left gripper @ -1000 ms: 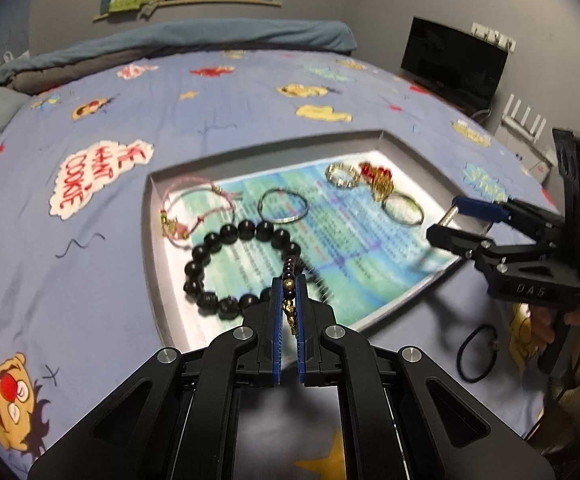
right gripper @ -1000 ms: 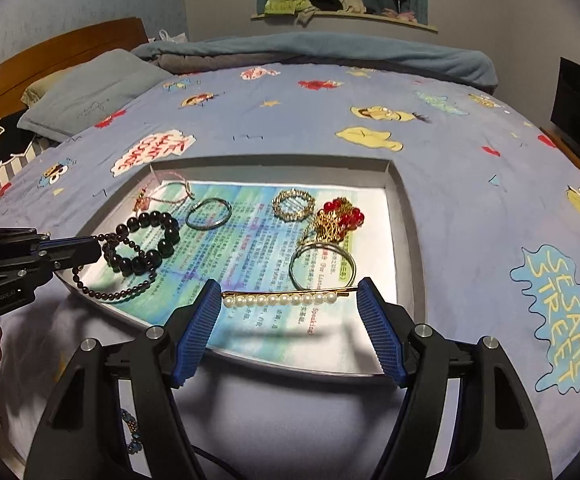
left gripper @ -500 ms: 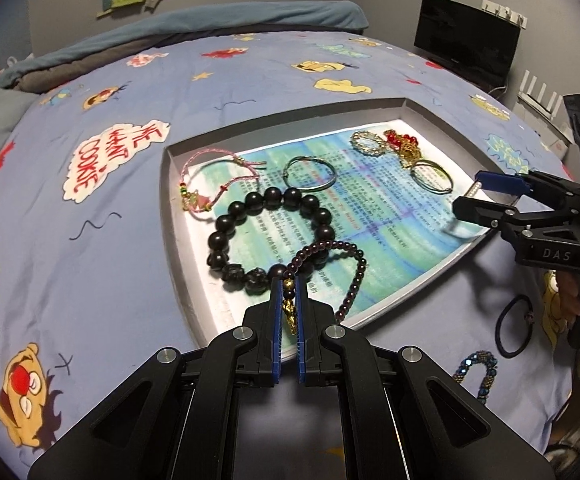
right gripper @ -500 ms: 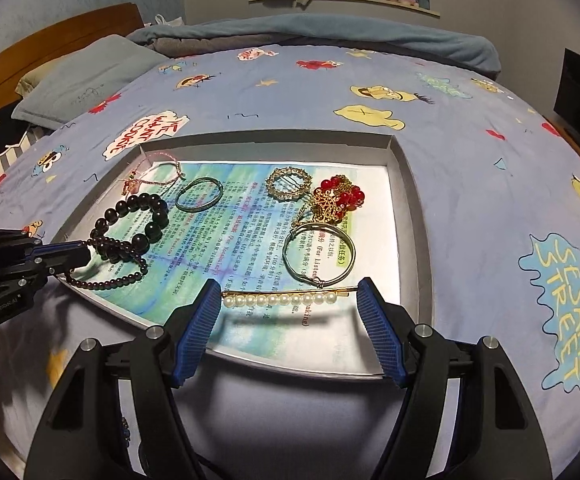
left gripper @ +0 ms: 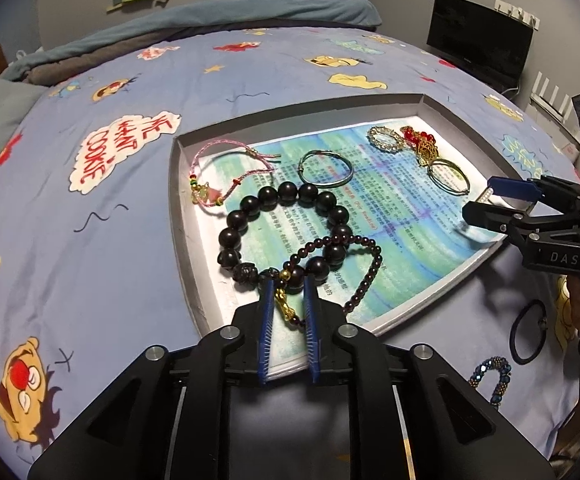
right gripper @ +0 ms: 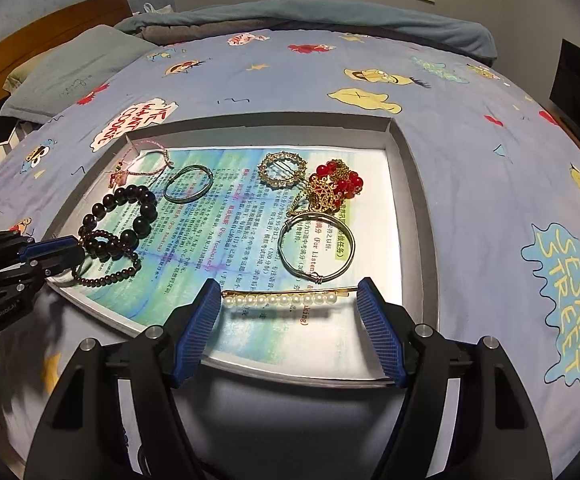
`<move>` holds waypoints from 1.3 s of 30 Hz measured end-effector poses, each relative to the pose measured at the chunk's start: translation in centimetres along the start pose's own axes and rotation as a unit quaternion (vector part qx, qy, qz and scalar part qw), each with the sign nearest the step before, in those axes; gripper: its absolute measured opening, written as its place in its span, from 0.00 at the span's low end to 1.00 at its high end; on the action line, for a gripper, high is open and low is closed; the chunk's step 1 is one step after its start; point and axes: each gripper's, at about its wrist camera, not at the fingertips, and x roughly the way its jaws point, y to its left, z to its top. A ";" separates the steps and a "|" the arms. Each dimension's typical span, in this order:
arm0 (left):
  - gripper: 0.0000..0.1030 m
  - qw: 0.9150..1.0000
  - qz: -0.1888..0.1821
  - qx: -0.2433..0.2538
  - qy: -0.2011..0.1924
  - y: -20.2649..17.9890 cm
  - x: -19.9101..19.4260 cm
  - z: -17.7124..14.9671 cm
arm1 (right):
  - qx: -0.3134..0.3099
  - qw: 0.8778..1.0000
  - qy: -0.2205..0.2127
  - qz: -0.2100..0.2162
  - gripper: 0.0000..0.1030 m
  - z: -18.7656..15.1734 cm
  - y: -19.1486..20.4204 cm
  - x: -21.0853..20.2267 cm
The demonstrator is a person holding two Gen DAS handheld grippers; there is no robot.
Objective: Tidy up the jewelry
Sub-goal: 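Lower the red bead bracelet and pearl hair pin into the tray while opening both tools, then move both open tools over the blue bead bracelet and black hair tie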
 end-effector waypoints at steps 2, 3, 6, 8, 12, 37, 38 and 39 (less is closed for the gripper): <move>0.24 1.000 0.003 -0.002 -0.001 0.1 0.0 0.0 | 0.000 1.000 -0.001 0.000 0.68 0.0 0.0 0.0; 0.26 1.000 0.005 -0.003 -0.002 0.1 0.0 0.0 | 0.000 1.000 -0.001 -0.001 0.68 0.0 0.0 0.0; 0.28 1.000 0.007 -0.002 -0.003 0.1 0.0 0.1 | -0.001 1.000 -0.002 0.000 0.68 0.0 0.0 -0.1; 0.29 1.000 0.009 -0.001 -0.004 0.0 0.0 0.1 | 0.000 1.000 -0.003 0.000 0.68 -0.1 0.0 -0.1; 0.37 1.000 0.018 0.000 -0.007 0.1 -0.1 0.1 | 0.000 1.000 -0.004 0.001 0.68 -0.1 -0.1 -0.1; 0.86 0.997 0.044 -0.025 -0.060 0.0 -3.7 0.2 | 0.019 0.995 -0.095 0.022 0.95 0.0 -0.3 -6.0; 0.87 0.997 0.043 -0.028 -0.062 0.0 -3.8 0.2 | 0.021 0.995 -0.097 0.021 0.95 0.0 -0.4 -6.2; 0.88 0.997 0.044 -0.029 -0.062 0.0 -3.9 0.3 | 0.022 0.995 -0.099 0.020 0.95 0.0 -0.5 -6.4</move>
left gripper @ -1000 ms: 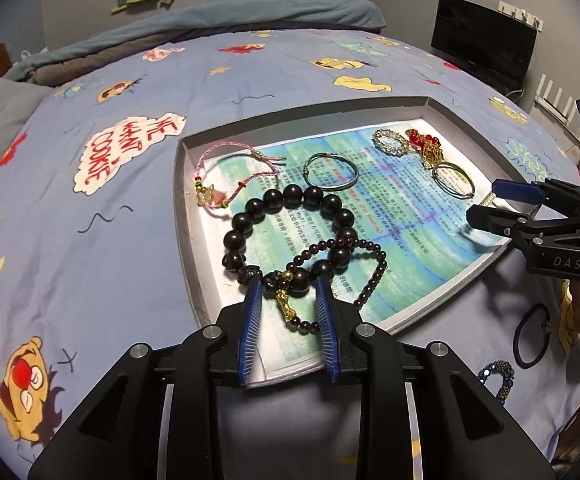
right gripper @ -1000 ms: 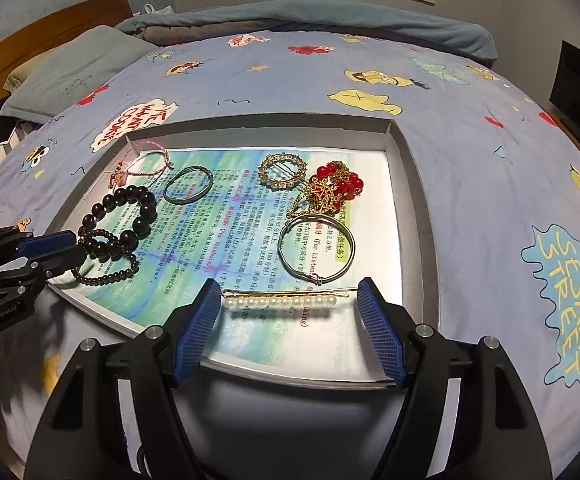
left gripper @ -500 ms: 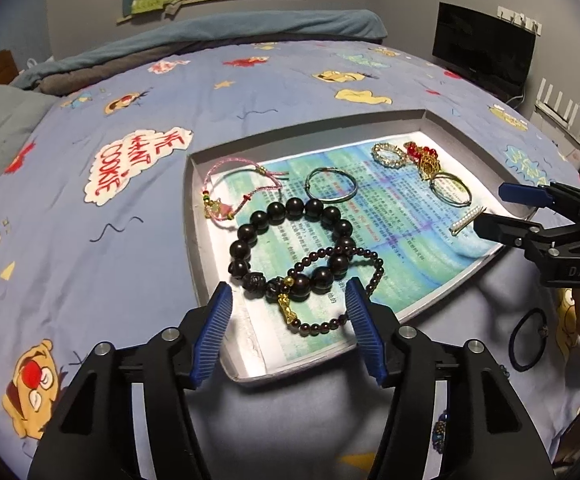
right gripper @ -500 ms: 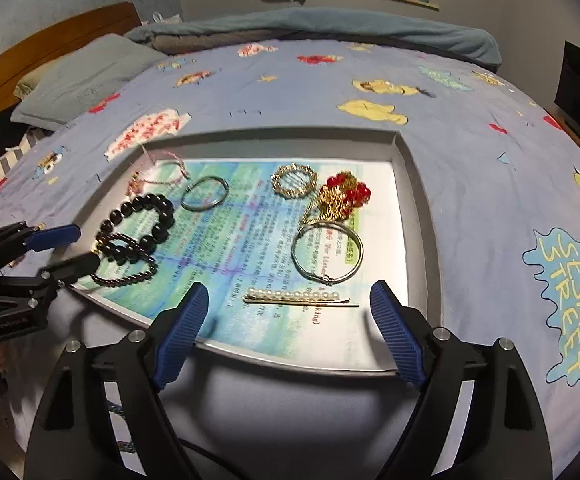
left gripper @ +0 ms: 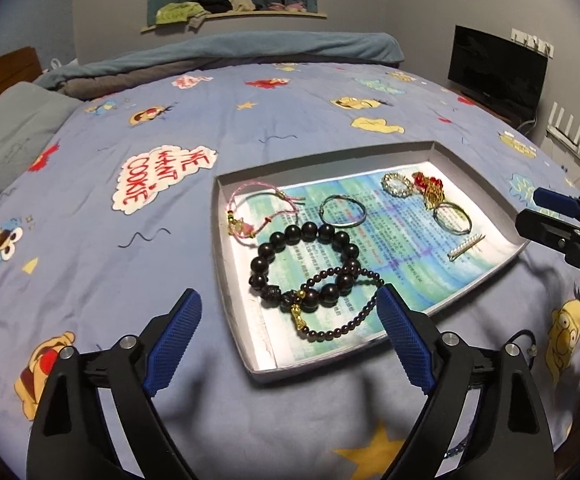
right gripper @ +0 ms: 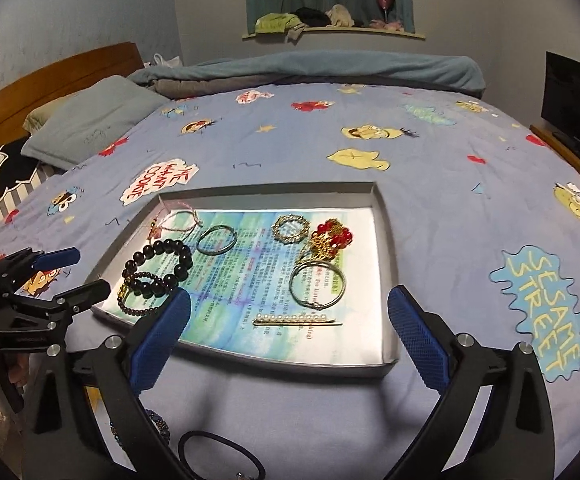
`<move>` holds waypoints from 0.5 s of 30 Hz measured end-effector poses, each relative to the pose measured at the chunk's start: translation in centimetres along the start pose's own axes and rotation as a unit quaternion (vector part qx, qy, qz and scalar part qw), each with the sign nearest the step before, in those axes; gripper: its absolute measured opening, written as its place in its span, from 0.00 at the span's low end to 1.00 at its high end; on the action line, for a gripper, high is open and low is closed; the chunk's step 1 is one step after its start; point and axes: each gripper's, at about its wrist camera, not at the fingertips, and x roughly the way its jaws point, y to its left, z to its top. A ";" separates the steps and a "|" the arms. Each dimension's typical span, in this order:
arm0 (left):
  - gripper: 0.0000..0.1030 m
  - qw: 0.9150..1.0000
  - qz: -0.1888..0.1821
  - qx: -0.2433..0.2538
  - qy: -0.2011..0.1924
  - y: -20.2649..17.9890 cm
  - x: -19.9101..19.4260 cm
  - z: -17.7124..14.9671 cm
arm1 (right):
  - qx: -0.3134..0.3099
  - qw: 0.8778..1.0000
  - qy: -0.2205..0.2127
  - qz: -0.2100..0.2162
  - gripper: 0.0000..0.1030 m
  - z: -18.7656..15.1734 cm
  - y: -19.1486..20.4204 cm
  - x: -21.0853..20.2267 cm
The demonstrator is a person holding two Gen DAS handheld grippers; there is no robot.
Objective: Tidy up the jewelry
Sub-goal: 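Move both open tools over the blue bead bracelet and black hair tie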
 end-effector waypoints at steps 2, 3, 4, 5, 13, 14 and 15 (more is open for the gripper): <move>0.89 1.000 0.008 -0.002 -0.003 0.0 -0.3 0.1 | 0.001 1.000 -0.001 -0.003 0.95 0.1 -0.1 -0.3; 0.90 1.000 0.011 -0.002 -0.005 0.0 -0.5 0.1 | 0.002 1.000 -0.004 -0.006 0.95 0.1 -0.2 -0.6; 0.90 1.000 0.014 -0.002 -0.007 0.0 -0.7 0.2 | 0.003 1.000 -0.007 -0.008 0.95 0.1 -0.2 -0.8; 0.90 1.000 0.016 -0.002 -0.009 0.0 -0.9 0.3 | 0.003 1.000 -0.008 -0.010 0.95 0.2 -0.2 -1.1; 0.91 0.999 0.047 0.005 -0.015 0.3 -2.8 1.1 | -0.003 0.999 -0.025 -0.029 0.95 0.8 -0.5 -4.1; 0.91 0.999 0.046 0.000 -0.016 0.5 -3.2 1.3 | -0.006 0.999 -0.025 -0.031 0.95 0.9 -0.6 -4.5; 0.91 0.999 0.044 -0.004 -0.017 0.6 -3.6 1.4 | -0.008 0.999 -0.026 -0.033 0.95 0.9 -0.6 -4.8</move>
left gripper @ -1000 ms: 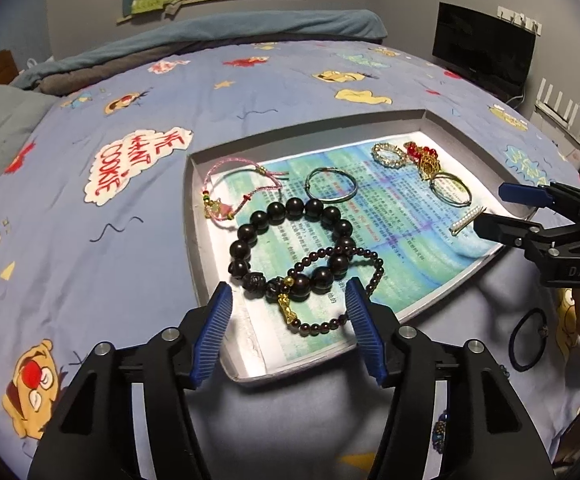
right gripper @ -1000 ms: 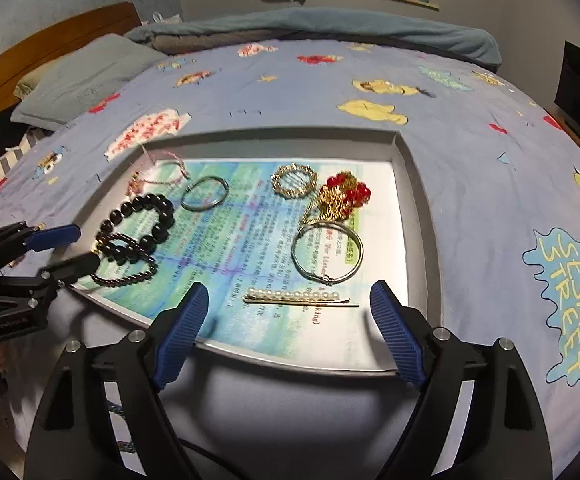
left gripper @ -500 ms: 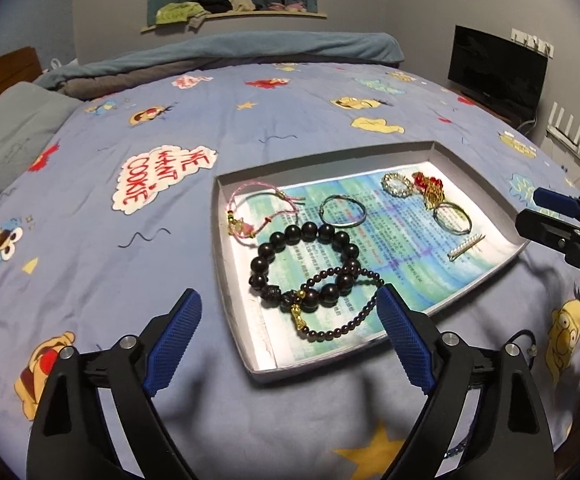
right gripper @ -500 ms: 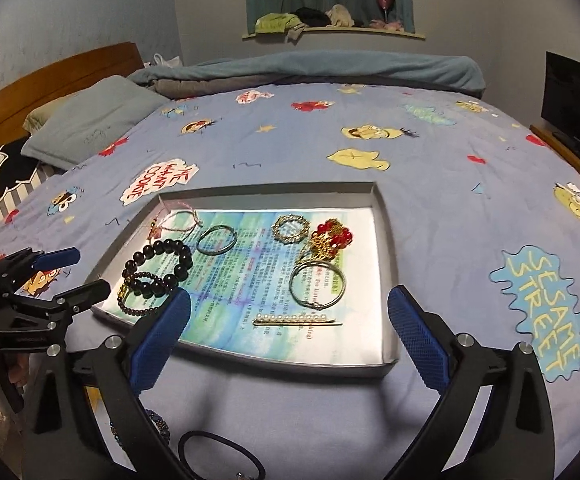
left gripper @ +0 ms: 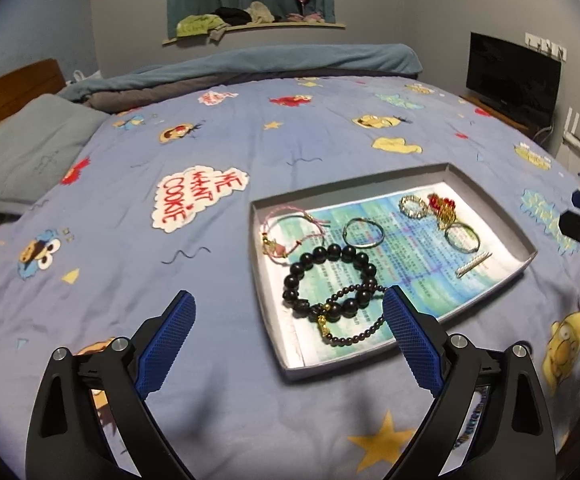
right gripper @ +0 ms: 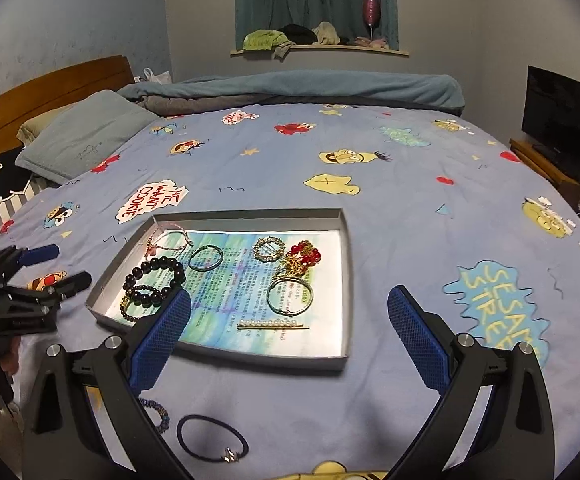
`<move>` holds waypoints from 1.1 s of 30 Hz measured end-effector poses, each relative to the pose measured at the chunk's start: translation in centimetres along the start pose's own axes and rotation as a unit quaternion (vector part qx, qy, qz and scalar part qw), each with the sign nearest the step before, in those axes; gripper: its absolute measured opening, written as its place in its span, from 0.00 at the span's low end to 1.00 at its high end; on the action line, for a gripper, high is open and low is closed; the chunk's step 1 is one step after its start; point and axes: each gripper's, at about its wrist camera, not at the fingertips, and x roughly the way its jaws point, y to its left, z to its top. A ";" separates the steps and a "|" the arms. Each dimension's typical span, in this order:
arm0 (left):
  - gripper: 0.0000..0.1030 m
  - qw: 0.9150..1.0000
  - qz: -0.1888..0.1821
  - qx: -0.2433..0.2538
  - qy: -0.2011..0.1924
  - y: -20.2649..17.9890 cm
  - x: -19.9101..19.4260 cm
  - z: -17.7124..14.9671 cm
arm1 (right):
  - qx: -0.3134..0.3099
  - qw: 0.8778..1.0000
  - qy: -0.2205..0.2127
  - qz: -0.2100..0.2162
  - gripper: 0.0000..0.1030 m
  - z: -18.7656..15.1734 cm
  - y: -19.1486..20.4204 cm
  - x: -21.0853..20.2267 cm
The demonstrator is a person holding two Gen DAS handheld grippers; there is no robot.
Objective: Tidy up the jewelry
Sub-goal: 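Move both open tools over the blue bead bracelet and black hair tie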
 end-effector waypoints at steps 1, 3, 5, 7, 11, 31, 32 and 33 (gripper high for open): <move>0.91 1.000 -0.001 -0.003 -0.001 0.1 -0.4 0.1 | -0.004 1.000 -0.001 -0.003 0.95 0.1 -0.1 -0.4; 0.92 1.000 -0.004 -0.008 -0.004 0.4 -1.3 0.1 | -0.010 1.000 -0.004 -0.007 0.95 0.0 -0.1 -1.2; 0.92 1.000 -0.005 -0.009 -0.005 0.5 -2.1 -0.2 | -0.012 1.000 -0.005 -0.009 0.95 -0.2 -0.3 -1.8; 0.92 1.000 -0.003 -0.008 -0.005 0.4 -2.9 -0.7 | -0.009 1.000 -0.005 -0.009 0.95 -0.6 -0.5 -2.5; 0.92 1.000 -0.016 0.003 -0.002 -0.5 -3.9 -2.3 | 0.001 1.000 0.001 0.005 0.95 -2.1 -0.5 -3.2; 0.92 0.992 -0.083 0.072 0.068 -6.9 -0.1 -9.7 | -0.032 0.996 0.082 0.034 0.94 -9.9 1.3 1.3; 0.92 0.991 -0.084 0.075 0.070 -7.1 0.2 -9.9 | -0.032 0.995 0.084 0.037 0.94 -10.0 1.2 1.5; 0.92 0.991 -0.086 0.079 0.068 -7.2 0.3 -10.0 | -0.033 0.995 0.085 0.040 0.94 -10.2 1.1 1.6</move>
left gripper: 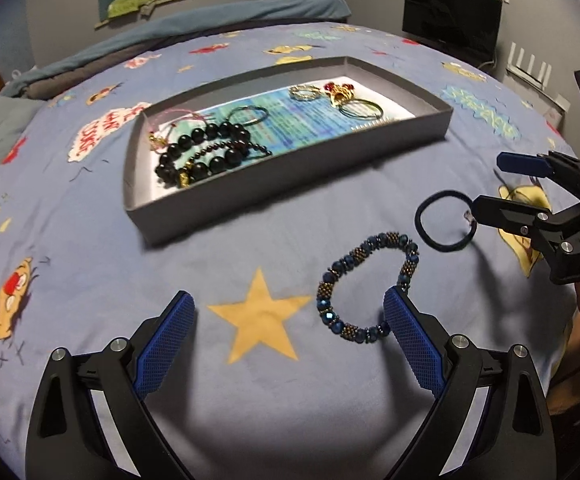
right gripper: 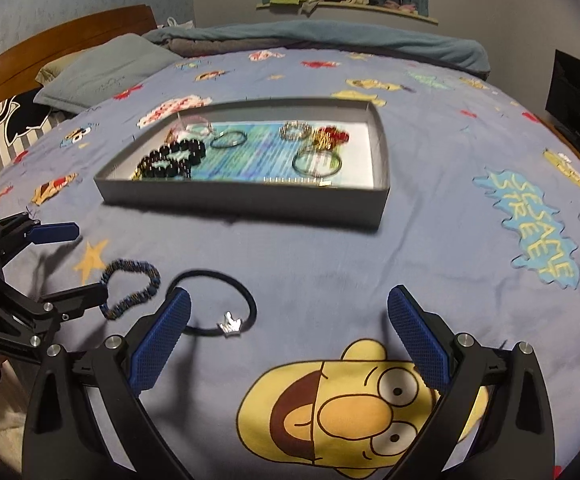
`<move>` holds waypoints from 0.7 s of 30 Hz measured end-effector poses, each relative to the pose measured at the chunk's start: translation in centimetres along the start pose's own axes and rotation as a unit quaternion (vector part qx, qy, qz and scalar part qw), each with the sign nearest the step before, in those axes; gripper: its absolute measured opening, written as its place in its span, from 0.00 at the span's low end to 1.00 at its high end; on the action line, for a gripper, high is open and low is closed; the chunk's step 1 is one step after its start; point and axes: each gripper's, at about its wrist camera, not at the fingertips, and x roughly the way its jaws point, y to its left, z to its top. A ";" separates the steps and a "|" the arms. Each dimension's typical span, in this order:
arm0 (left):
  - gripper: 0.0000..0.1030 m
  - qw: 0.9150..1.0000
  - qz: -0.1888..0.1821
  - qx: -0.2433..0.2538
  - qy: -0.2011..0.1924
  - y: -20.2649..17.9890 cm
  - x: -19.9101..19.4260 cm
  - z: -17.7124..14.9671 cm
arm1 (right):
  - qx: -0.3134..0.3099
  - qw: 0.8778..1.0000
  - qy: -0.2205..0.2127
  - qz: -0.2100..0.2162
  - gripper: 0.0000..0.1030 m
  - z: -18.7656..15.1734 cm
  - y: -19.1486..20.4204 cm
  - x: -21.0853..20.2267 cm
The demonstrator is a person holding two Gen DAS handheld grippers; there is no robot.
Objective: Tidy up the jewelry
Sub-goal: 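Move both open tools over the blue bead bracelet and black hair tie, then grasp the blue bead bracelet with the left tool while the right tool grasps the black hair tie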
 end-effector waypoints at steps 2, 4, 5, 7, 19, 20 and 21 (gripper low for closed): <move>0.90 1.000 -0.003 0.005 -0.004 -0.1 0.2 0.0 | -0.007 1.000 0.004 0.000 0.92 -0.1 0.0 0.3; 0.89 1.000 -0.004 0.006 -0.006 -0.2 0.3 0.0 | -0.012 1.000 -0.001 0.005 0.87 -0.2 0.1 0.2; 0.87 1.000 -0.008 0.005 -0.007 -0.2 0.4 0.1 | -0.013 1.000 -0.001 0.005 0.84 -0.2 0.1 0.3; 0.79 1.000 -0.008 0.004 -0.009 -0.3 0.5 0.1 | -0.014 1.000 0.000 0.009 0.77 -0.2 0.1 0.5; 0.40 0.999 -0.015 0.032 -0.013 -1.2 0.4 0.2 | -0.043 0.999 0.001 0.019 0.42 0.1 1.6 1.1; 0.37 0.999 -0.015 0.034 -0.015 -1.3 0.3 0.2 | -0.049 0.999 0.001 0.021 0.37 0.1 1.8 1.1; 0.34 0.999 -0.018 0.037 -0.015 -1.4 0.3 0.3 | -0.056 0.998 0.001 0.023 0.33 0.1 2.0 1.0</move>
